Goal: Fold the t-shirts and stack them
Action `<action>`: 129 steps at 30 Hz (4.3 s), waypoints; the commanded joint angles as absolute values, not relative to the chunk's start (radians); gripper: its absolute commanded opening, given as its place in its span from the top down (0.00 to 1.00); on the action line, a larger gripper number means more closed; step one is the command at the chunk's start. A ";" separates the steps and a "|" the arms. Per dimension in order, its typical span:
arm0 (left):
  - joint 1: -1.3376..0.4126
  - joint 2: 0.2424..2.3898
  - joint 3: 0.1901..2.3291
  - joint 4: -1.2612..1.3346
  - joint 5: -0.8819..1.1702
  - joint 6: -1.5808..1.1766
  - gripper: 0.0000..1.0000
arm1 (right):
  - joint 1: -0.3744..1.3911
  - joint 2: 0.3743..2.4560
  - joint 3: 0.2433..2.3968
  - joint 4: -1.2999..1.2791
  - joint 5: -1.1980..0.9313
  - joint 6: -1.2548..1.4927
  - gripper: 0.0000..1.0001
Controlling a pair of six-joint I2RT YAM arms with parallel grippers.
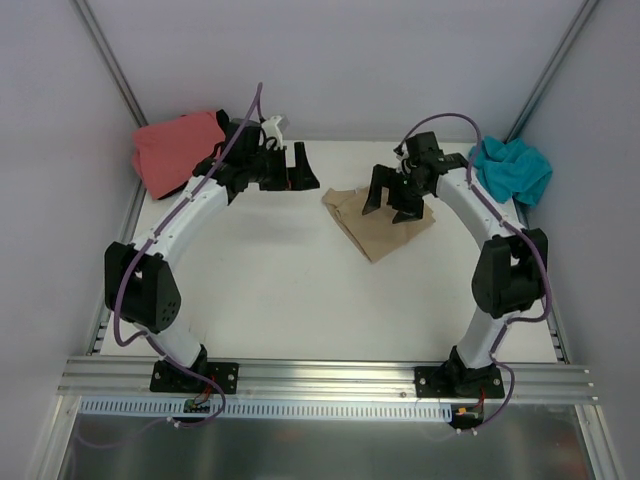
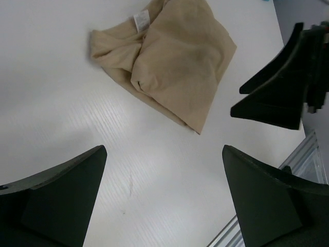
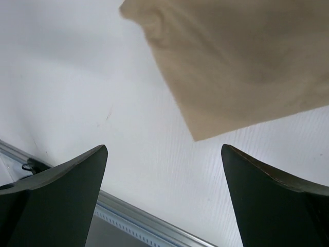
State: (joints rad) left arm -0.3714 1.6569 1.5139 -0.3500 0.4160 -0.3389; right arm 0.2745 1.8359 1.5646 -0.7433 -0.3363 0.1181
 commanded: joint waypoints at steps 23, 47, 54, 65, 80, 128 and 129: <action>-0.361 1.520 1.290 -0.176 0.551 -0.486 0.01 | 0.491 1.950 1.564 -0.956 -0.020 -0.124 0.01; -0.362 1.582 1.324 -0.156 0.568 -0.488 0.01 | 0.686 1.993 1.575 -0.868 0.318 -0.239 0.00; -0.357 1.578 1.313 -0.181 0.568 -0.468 0.01 | 0.678 2.068 1.600 -0.839 0.268 -0.224 0.01; -0.339 1.580 1.324 -0.195 0.575 -0.456 0.01 | 0.635 2.128 1.598 -0.801 0.264 -0.215 0.07; -0.307 1.571 1.308 -0.195 0.583 -0.453 0.01 | 0.606 2.166 1.612 -0.799 0.219 -0.213 0.79; -0.480 2.132 1.169 0.810 0.545 -1.292 0.01 | 0.629 2.013 1.838 -1.009 0.140 -0.123 1.00; -0.480 2.134 1.173 0.796 0.542 -1.289 0.01 | 0.629 2.011 1.841 -1.011 0.140 -0.124 1.00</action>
